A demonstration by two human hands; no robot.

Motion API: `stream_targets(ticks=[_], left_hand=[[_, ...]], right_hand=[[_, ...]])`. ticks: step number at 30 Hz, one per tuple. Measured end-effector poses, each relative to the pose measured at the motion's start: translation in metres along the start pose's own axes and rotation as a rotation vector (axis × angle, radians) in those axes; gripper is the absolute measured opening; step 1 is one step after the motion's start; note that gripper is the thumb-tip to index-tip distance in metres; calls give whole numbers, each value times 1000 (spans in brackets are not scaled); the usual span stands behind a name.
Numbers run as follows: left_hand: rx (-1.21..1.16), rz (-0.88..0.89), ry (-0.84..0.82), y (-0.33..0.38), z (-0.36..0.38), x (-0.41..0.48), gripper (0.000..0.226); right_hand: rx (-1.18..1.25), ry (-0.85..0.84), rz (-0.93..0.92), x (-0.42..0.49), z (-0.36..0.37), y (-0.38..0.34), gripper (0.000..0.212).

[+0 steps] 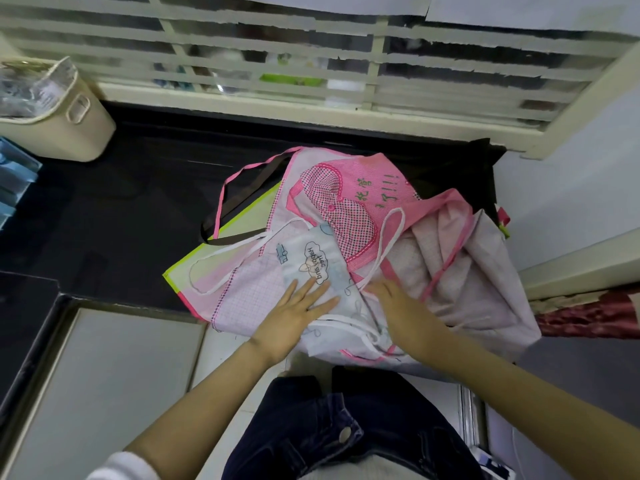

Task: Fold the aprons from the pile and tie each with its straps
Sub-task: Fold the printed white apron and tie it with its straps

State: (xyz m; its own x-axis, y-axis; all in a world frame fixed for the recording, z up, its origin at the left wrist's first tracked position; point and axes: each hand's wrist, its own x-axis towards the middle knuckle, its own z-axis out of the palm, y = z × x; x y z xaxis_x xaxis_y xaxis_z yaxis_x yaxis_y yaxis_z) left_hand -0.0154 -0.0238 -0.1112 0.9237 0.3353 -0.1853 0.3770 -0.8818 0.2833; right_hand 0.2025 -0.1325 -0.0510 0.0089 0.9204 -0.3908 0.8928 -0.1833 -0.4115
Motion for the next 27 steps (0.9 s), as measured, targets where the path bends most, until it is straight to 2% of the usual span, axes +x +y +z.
stream_targets(ticks=[3, 6, 10, 12, 14, 16, 18, 20, 22, 25, 27], left_hand=[[-146, 20, -11, -8, 7, -5, 127], [-245, 16, -12, -13, 5, -5, 124], [-307, 12, -36, -18, 1, -7, 121], [-346, 4, -27, -18, 1, -8, 112], [-399, -27, 24, -17, 2, -10, 91], [-386, -40, 152, -16, 4, -16, 64], [-340, -58, 236, -17, 7, -23, 54], [-412, -113, 274, -16, 8, -28, 44], [-517, -219, 306, -15, 3, -28, 34], [-685, -456, 312, -10, -9, -23, 21], [-693, -595, 314, -8, -14, -15, 17]], right_hand=[[-55, 28, -266, -1, 5, 2, 83], [-185, -49, -353, 9, 4, 6, 89], [-208, -131, -405, 32, 0, 11, 75], [-186, -175, -420, 42, 3, 12, 70], [-148, -203, -398, 48, 4, 13, 62], [-105, -240, -348, 49, -2, 11, 54], [-37, -248, -308, 50, -8, 9, 48], [82, -225, -282, 50, -10, 7, 36], [199, -159, -243, 51, -10, 8, 29], [359, -145, -134, 56, -13, 3, 13], [438, -180, -61, 62, -16, 3, 16]])
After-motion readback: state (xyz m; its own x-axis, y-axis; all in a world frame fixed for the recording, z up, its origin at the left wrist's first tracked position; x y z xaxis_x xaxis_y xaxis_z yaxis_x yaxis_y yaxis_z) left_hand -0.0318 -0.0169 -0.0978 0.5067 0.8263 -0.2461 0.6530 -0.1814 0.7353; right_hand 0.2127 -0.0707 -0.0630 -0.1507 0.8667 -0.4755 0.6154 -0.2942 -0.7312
